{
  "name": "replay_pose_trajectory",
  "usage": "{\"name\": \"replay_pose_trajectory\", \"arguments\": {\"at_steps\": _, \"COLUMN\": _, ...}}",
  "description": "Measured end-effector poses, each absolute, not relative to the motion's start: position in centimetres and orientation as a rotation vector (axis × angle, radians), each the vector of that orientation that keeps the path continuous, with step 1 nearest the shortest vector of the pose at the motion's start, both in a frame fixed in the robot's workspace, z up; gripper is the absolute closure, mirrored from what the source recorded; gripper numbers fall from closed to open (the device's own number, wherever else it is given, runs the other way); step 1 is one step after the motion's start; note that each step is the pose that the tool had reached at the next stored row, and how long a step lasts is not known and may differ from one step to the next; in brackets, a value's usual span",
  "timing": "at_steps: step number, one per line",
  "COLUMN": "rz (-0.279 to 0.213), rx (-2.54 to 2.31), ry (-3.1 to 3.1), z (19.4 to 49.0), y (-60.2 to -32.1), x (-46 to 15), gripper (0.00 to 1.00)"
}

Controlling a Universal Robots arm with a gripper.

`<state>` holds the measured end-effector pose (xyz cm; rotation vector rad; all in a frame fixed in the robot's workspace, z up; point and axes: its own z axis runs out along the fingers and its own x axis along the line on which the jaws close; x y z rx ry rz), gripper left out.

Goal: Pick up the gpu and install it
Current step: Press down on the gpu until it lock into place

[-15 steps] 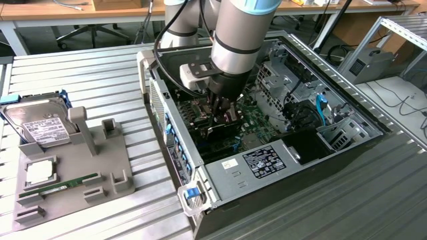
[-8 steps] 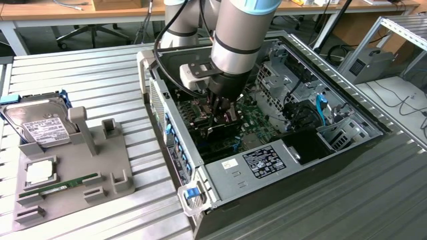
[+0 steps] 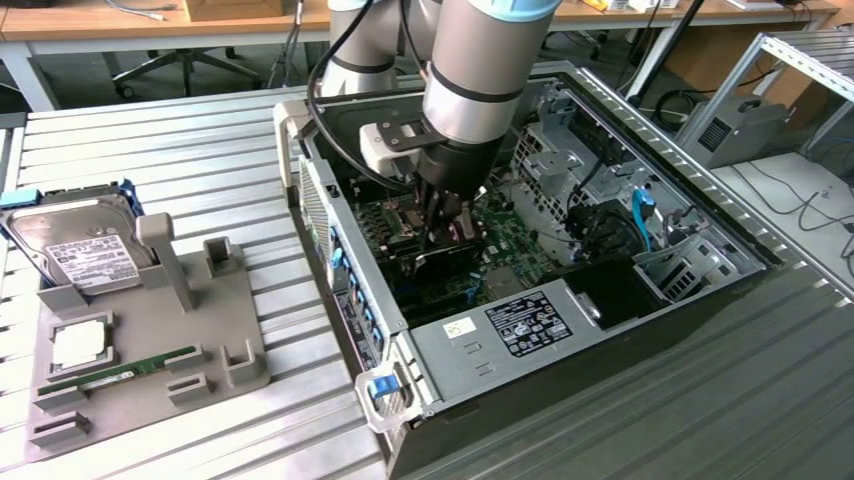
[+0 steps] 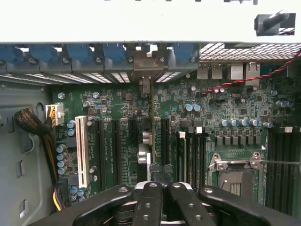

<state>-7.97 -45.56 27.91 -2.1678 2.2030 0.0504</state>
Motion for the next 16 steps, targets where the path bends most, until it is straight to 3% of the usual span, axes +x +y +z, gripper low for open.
{"name": "replay_pose_trajectory", "arguments": {"at_steps": 16, "rz": 0.049, "rx": -2.168, "ry": 2.204, "z": 28.49, "y": -45.64, "x": -7.98, "gripper": 0.89}}
